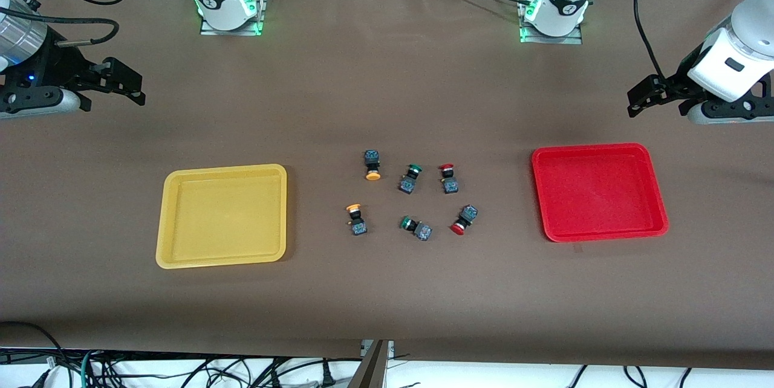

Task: Place red and yellow buttons in trays

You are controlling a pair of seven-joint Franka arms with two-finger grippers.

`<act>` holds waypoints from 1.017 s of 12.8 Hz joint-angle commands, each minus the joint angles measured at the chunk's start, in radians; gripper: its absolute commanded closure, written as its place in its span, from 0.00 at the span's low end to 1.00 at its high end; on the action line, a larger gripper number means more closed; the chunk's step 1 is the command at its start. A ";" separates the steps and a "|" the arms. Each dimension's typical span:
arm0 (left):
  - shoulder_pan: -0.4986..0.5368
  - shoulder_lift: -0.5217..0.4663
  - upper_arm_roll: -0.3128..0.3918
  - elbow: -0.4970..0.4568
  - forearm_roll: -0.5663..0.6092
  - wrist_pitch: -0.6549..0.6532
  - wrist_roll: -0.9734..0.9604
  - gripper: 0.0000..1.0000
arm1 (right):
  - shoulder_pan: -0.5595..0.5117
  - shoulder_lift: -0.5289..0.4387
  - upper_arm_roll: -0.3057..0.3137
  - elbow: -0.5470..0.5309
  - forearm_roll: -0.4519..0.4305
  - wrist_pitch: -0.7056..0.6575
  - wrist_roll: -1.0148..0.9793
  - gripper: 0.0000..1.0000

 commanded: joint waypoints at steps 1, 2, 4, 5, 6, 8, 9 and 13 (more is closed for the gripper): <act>-0.008 0.018 0.003 0.037 -0.005 -0.026 -0.002 0.00 | -0.011 0.003 0.013 0.015 -0.010 -0.005 0.012 0.00; -0.008 0.018 0.003 0.037 -0.005 -0.026 -0.002 0.00 | -0.011 0.003 0.013 0.015 -0.010 -0.005 0.012 0.00; -0.008 0.018 0.002 0.037 -0.003 -0.028 -0.003 0.00 | -0.011 0.003 0.013 0.015 -0.010 -0.005 0.013 0.00; -0.008 0.018 -0.001 0.037 -0.003 -0.029 -0.006 0.00 | -0.011 0.003 0.013 0.015 -0.010 -0.005 0.012 0.00; -0.008 0.018 -0.001 0.037 -0.003 -0.041 -0.009 0.00 | -0.011 0.003 0.013 0.015 -0.010 -0.005 0.012 0.00; -0.011 0.018 -0.003 0.037 -0.003 -0.049 -0.008 0.00 | -0.011 0.003 0.013 0.015 -0.010 -0.005 0.012 0.00; -0.011 0.018 -0.003 0.037 -0.006 -0.052 0.000 0.00 | -0.011 0.003 0.013 0.015 -0.010 -0.005 0.012 0.00; -0.022 0.021 -0.004 0.038 -0.006 -0.112 0.006 0.00 | -0.011 0.003 0.013 0.015 -0.010 -0.005 0.012 0.00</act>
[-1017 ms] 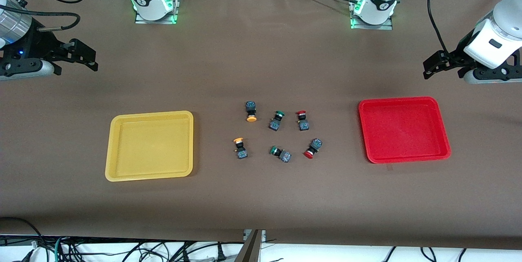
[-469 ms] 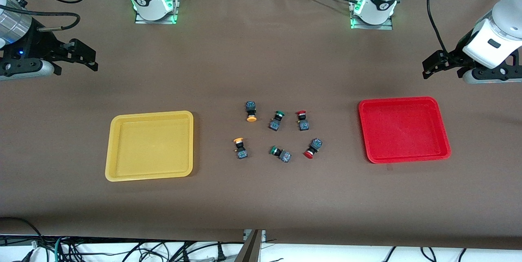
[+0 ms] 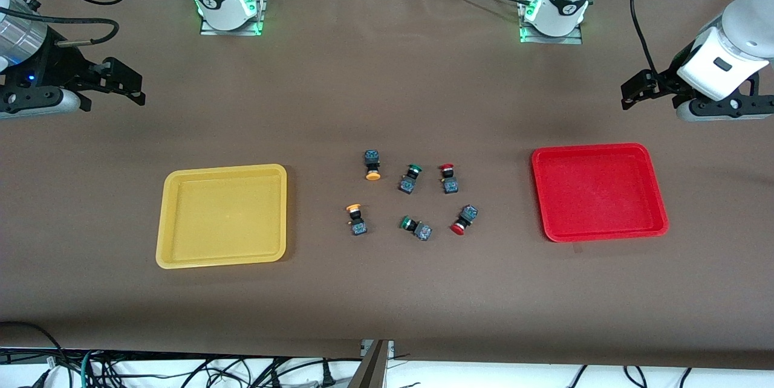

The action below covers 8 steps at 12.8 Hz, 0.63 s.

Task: Place red and yellow buttons in trays
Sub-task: 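Move the left gripper over the red tray toward the red-capped buttons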

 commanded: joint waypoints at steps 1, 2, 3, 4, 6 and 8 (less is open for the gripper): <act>-0.037 0.036 0.002 0.037 -0.011 -0.031 0.011 0.00 | -0.011 0.003 0.013 0.015 -0.010 -0.003 0.012 0.00; -0.073 0.063 0.003 0.037 -0.014 -0.023 0.040 0.00 | -0.011 0.003 0.013 0.015 -0.013 0.000 0.012 0.00; -0.116 0.112 0.003 0.078 -0.013 -0.005 0.057 0.00 | -0.011 0.005 0.013 0.015 -0.022 0.007 0.012 0.00; -0.158 0.213 0.003 0.165 -0.008 0.030 0.061 0.00 | -0.009 0.003 0.013 0.015 -0.027 0.007 0.012 0.00; -0.201 0.447 0.003 0.372 -0.013 0.040 0.061 0.00 | -0.009 0.005 0.014 0.015 -0.021 0.006 0.010 0.00; -0.256 0.588 0.000 0.452 -0.007 0.165 0.061 0.00 | -0.002 0.012 0.016 0.015 -0.012 0.009 0.012 0.00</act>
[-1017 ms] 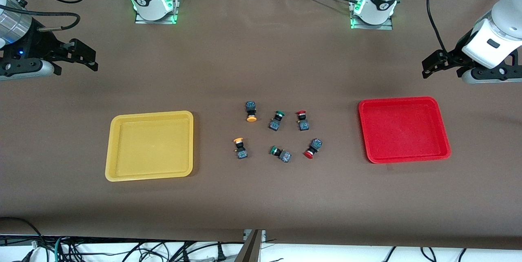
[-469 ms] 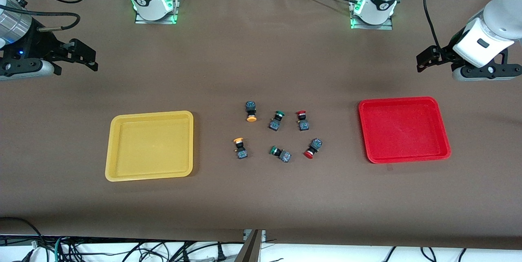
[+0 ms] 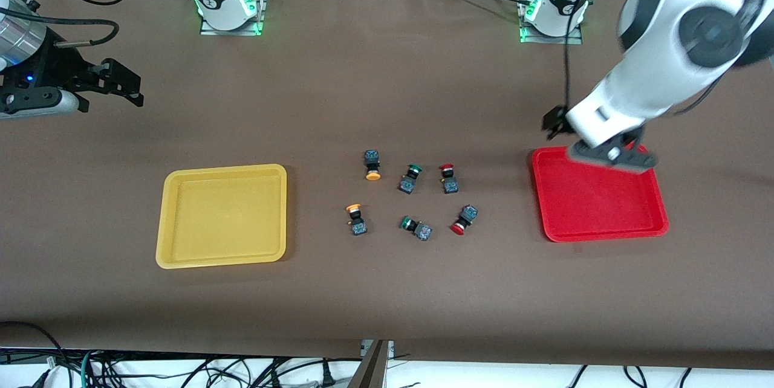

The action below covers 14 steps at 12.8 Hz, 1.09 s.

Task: Place red and yellow buttons in trays
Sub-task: 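Move the left gripper over the red tray toward the red-capped buttons, then grasp the red button with the left gripper while the right gripper reaches the yellow button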

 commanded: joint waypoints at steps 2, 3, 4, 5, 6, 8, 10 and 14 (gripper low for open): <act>-0.075 0.243 0.008 0.154 0.004 0.187 0.029 0.00 | 0.001 0.013 0.022 0.014 0.008 0.004 0.012 0.00; -0.075 0.285 0.007 0.147 0.001 0.224 0.070 0.00 | 0.001 0.019 0.024 0.014 0.023 0.004 0.012 0.00; -0.080 0.323 0.005 0.145 -0.010 0.263 0.155 0.00 | 0.003 0.028 0.025 0.009 0.028 0.008 -0.003 0.00; -0.089 0.355 0.005 0.141 -0.008 0.306 0.194 0.00 | 0.020 0.062 0.025 0.011 0.025 0.016 -0.003 0.00; -0.101 0.378 0.005 0.122 -0.007 0.352 0.197 0.00 | 0.044 0.108 0.025 0.011 0.013 0.017 -0.003 0.00; -0.148 0.415 0.005 0.026 -0.001 0.498 0.191 0.00 | 0.090 0.217 0.025 0.011 -0.006 0.024 0.006 0.00; -0.161 0.431 0.007 -0.083 0.002 0.708 0.193 0.00 | 0.110 0.251 0.028 0.011 0.012 0.086 0.015 0.00; -0.164 0.463 0.007 -0.094 0.002 0.754 0.194 0.02 | 0.210 0.427 0.042 0.087 0.089 0.328 0.145 0.00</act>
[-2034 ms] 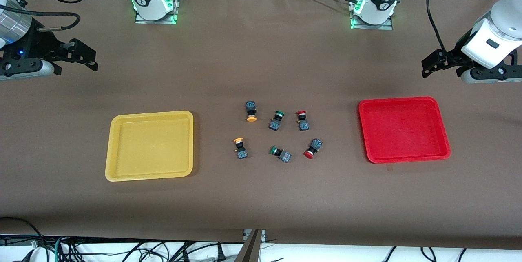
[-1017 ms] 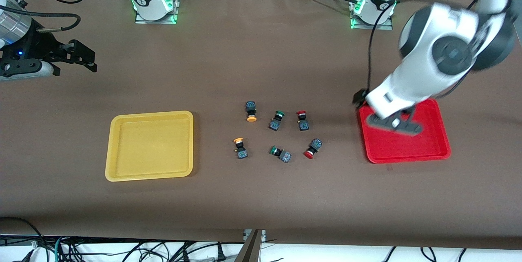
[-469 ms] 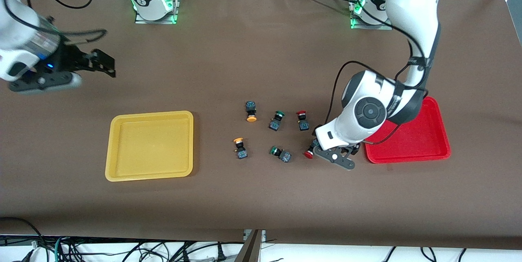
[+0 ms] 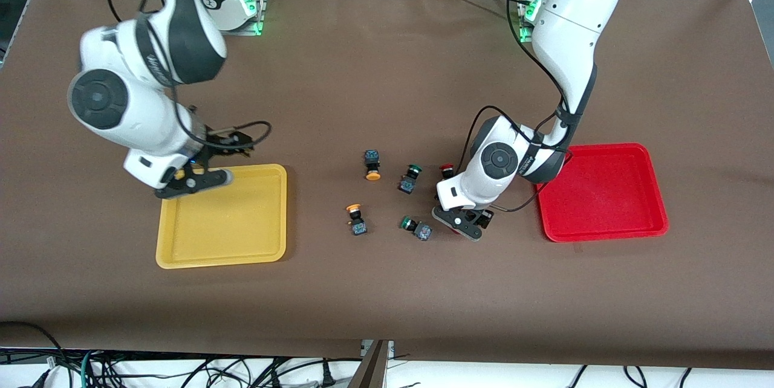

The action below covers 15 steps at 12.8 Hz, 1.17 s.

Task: Place red and yellow buttons in trays
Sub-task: 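Grasp the red button with the left gripper while the right gripper reaches the yellow button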

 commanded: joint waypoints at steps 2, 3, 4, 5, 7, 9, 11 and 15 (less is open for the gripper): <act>0.000 -0.016 0.009 -0.012 0.002 0.006 0.024 0.61 | 0.114 0.195 0.009 0.163 0.015 0.184 0.174 0.00; 0.001 -0.018 0.009 -0.012 0.004 0.003 0.027 0.86 | 0.137 0.249 0.008 0.201 0.012 0.243 0.230 0.00; 0.003 -0.025 0.009 -0.012 0.002 -0.004 0.029 1.00 | 0.160 0.304 0.005 0.244 0.010 0.286 0.269 0.00; 0.006 -0.038 0.012 -0.012 0.004 -0.015 0.027 1.00 | 0.174 0.350 0.005 0.277 0.002 0.330 0.298 0.00; 0.013 -0.097 0.022 0.000 0.002 -0.120 0.027 1.00 | 0.207 0.401 0.003 0.283 -0.092 0.432 0.347 0.00; 0.070 -0.188 0.021 0.002 0.004 -0.255 0.032 1.00 | 0.221 0.430 0.003 0.283 -0.131 0.463 0.381 0.00; 0.127 -0.254 0.019 0.005 0.002 -0.389 0.123 1.00 | 0.226 0.468 0.005 0.280 -0.134 0.505 0.390 0.00; 0.248 -0.314 0.023 -0.003 0.004 -0.582 0.190 1.00 | 0.252 0.536 0.003 0.278 -0.134 0.587 0.432 0.01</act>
